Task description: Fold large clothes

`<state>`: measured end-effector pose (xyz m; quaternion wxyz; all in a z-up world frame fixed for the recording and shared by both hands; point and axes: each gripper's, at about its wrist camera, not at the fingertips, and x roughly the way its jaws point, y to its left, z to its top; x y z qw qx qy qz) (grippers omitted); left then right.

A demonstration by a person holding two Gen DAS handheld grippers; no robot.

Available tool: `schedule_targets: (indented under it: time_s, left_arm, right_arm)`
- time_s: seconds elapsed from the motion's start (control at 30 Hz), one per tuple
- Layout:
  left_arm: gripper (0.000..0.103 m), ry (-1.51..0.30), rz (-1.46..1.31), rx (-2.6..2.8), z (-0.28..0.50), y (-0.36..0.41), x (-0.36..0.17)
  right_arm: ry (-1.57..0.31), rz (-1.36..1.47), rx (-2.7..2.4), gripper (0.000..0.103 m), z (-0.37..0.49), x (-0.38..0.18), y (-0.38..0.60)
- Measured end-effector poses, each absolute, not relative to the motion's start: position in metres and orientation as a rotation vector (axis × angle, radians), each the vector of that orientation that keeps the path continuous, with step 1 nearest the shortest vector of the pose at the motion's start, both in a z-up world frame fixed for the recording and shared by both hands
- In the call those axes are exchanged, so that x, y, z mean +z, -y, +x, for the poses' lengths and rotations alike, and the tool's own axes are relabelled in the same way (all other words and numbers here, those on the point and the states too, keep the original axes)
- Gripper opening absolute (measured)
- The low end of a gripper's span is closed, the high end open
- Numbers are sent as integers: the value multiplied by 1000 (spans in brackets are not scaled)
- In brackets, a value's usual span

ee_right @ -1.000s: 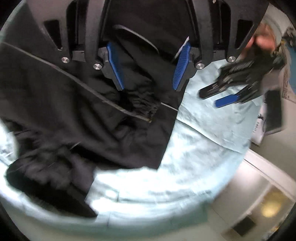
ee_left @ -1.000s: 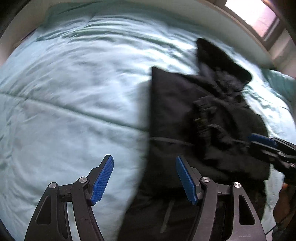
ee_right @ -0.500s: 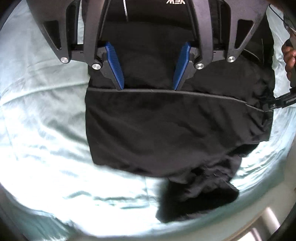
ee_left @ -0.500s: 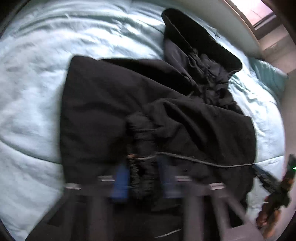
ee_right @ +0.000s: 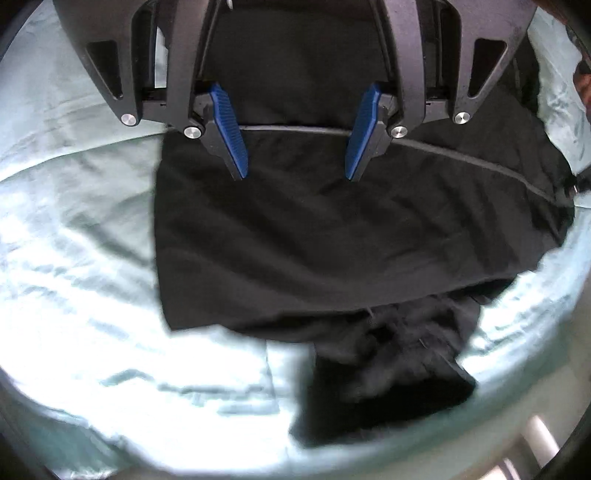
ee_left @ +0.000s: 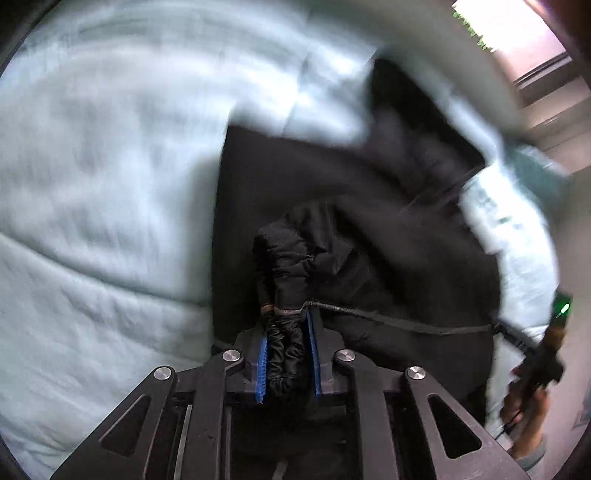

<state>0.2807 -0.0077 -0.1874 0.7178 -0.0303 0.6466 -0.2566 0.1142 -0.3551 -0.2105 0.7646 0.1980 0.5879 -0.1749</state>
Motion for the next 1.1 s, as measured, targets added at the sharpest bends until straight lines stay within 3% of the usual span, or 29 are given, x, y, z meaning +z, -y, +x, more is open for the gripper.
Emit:
schedule_targets:
  time_s: [0.17, 0.27, 0.37, 0.47, 0.6, 0.8, 1.1]
  left_arm:
    - [23, -1408, -95, -587, 281, 5, -191]
    - [33, -1338, -119, -567, 280, -14, -158]
    - [36, -1170, -17, -422, 274, -33, -116]
    - [38, -1150, -105, -479, 279, -29, -100]
    - [40, -1182, -62, -606, 271, 26, -108]
    - [39, -1347, 151, -567, 261, 78, -187]
    - [40, -1204, 275, -634, 211, 73, -133]
  right_arm:
    - [-1323, 412, -405, 61, 129, -227, 359]
    - [-1332, 431, -381, 60, 128, -217, 364]
    - [-1248, 459, -360, 60, 125, -184, 366]
    - [-1178, 448, -321, 60, 138, -166, 356]
    - [-1247, 403, -309, 60, 172, -193, 340]
    - [-1344, 428, -330, 61, 189, -217, 337]
    - [-1255, 412, -237, 61, 115, -165, 312]
